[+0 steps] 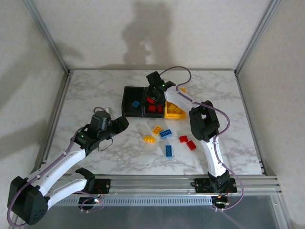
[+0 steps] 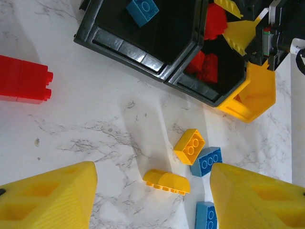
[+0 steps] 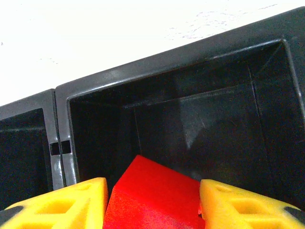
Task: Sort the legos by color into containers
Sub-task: Place the lego in the container.
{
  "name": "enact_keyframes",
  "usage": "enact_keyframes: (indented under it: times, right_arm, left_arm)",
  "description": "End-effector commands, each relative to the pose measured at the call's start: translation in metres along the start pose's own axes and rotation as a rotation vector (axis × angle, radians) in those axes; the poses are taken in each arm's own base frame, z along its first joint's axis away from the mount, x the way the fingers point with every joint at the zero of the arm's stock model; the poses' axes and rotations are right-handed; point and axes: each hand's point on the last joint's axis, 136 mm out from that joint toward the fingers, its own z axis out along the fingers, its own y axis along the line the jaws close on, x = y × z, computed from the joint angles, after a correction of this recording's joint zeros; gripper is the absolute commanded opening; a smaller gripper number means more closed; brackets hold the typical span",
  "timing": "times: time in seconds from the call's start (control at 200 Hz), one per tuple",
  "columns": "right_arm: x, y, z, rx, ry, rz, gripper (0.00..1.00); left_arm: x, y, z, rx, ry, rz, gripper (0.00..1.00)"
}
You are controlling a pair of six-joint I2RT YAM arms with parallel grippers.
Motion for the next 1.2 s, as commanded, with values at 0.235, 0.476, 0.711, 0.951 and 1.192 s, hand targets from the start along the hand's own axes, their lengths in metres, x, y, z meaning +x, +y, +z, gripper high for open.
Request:
enact_keyframes:
  times: [0.235, 0.476, 0.711, 0.951, 1.192]
  right_arm:
    - [-0.022, 0.024, -0.037, -0.046, -0.067, -0.045, 0.59]
    - [-0.016, 0.03, -0.088, -0.107, -0.118, -0.117, 0.59]
    - [0.019, -0.023, -0.144, -0.07, -0.125, -0.141, 0.64]
    - [0.084, -0.126, -0.182, 0.072, -0.062, -0.095, 0.69]
    - [0.134, -0.209, -0.202, 0.212, -0.011, 0.024, 0.82]
  left_arm:
    - [0.001, -0.003, 0.007, 0.009, 0.027, 0.005, 0.64]
    - [0.002, -0.008, 0.003, 0.021, 0.035, 0.013, 0.64]
    - [0.02, -0.017, 0.002, 0.062, 0.102, 0.058, 0.65]
    - [0.05, -0.04, 0.003, 0.137, 0.197, 0.136, 0.65]
    - [0.077, -0.059, 0.011, 0.174, 0.25, 0.188, 0.67]
